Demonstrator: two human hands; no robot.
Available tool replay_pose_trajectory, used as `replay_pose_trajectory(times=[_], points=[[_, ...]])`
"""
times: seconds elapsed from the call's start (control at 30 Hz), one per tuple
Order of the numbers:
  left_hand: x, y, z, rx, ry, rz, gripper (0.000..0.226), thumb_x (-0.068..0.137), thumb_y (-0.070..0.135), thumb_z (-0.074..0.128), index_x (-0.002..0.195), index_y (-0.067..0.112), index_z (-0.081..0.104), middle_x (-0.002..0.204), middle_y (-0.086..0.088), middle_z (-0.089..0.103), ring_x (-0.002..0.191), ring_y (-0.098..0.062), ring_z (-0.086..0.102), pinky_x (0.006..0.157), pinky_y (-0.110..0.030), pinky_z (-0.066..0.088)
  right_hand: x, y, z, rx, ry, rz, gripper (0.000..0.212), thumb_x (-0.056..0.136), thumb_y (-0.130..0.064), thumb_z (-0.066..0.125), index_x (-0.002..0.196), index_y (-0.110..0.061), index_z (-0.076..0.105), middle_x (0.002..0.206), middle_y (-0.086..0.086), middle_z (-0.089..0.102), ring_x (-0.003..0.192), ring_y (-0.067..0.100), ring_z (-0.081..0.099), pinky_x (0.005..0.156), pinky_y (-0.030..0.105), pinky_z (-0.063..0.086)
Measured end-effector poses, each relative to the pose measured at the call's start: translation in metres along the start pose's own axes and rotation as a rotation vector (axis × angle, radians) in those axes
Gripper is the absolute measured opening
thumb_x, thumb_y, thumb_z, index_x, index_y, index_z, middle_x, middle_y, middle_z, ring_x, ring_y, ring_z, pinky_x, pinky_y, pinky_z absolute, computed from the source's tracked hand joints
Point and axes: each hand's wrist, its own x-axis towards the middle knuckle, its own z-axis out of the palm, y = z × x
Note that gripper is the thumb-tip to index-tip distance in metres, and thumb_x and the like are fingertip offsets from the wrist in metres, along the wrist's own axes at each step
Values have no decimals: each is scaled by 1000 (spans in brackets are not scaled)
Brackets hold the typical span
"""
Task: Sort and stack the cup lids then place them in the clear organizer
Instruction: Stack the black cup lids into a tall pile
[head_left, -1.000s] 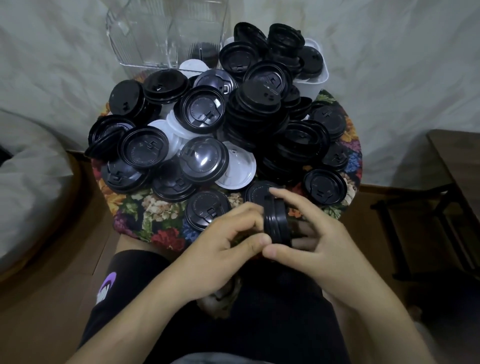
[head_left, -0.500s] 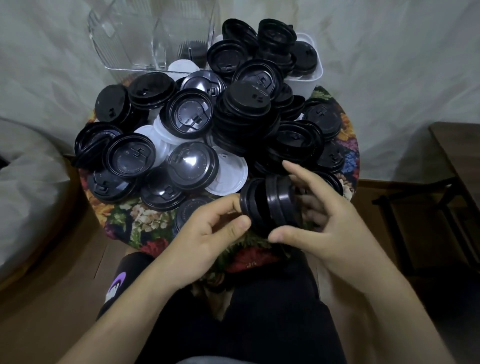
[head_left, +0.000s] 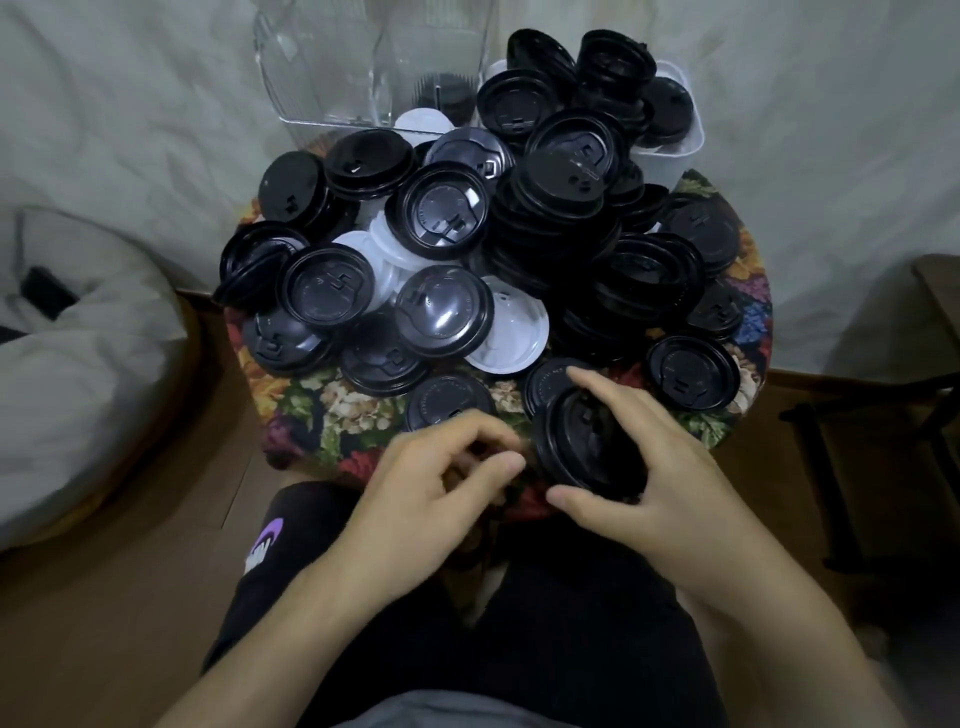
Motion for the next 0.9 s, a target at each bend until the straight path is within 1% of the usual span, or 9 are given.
replay_pose_trajectory(times=[0.07,0.1,0.23,0.27,0.37,0.53,0.7,0.77,0.9], points=[[-4,-14,-14,410,236,112,11,95,35,70,105,28,69,100,21,66,81,-4,63,74,-14,45,5,-5,4,-57,1,5,93,78,-58,77,152,-63,21,141,-51,30,128,-29,31,103,13,33],[-5,-21,-21,536,288,130,18,95,38,71,109,27,68,105,21,64,85,-1,59,77,-15,44,8,-9,7,-72,-2,12,92,79,-58,78,149,-65,19,138,-53,29,122,-32,31,99,11,33],[-7,-43,-37,719,266,91,45,96,53,63,130,23,68,131,9,64,115,-16,58,106,-45,47,14,-20,23,-128,37,-4,84,78,-59,81,145,-58,31,139,-41,35,117,-22,41,98,17,36],[-7,-44,-37,732,249,83,49,96,55,59,131,24,68,134,9,63,118,-18,58,106,-47,46,15,-22,28,-128,58,-9,83,78,-60,81,146,-56,34,139,-40,34,118,-19,42,99,20,38],[-9,-45,-34,718,233,66,47,96,57,55,131,29,70,137,13,63,121,-17,57,102,-40,44,17,-26,43,-81,107,11,85,77,-62,80,149,-53,37,136,-38,35,123,-14,43,102,24,40],[-16,-48,-40,621,256,142,35,100,43,57,127,27,74,121,15,70,112,-12,60,97,-33,45,22,-27,58,-18,151,40,81,72,-63,84,141,-53,44,132,-37,47,122,-19,43,101,18,39],[-18,-55,-46,624,200,137,48,97,47,58,138,25,67,129,17,65,118,-9,53,101,-27,39,27,-33,67,-180,113,-18,80,78,-63,79,146,-43,43,142,-32,40,123,-12,42,102,21,36],[-18,-57,-44,617,192,123,55,94,50,58,143,26,62,126,23,62,120,-8,51,99,-24,34,28,-35,70,-250,58,-39,86,82,-66,74,155,-43,35,156,-28,30,137,-4,37,104,17,30],[-19,-59,-43,604,215,121,60,92,53,58,146,26,58,117,24,59,119,-6,50,97,-19,28,28,-30,68,-353,-56,-49,86,95,-66,56,165,-41,13,171,-22,5,155,0,7,109,8,3]])
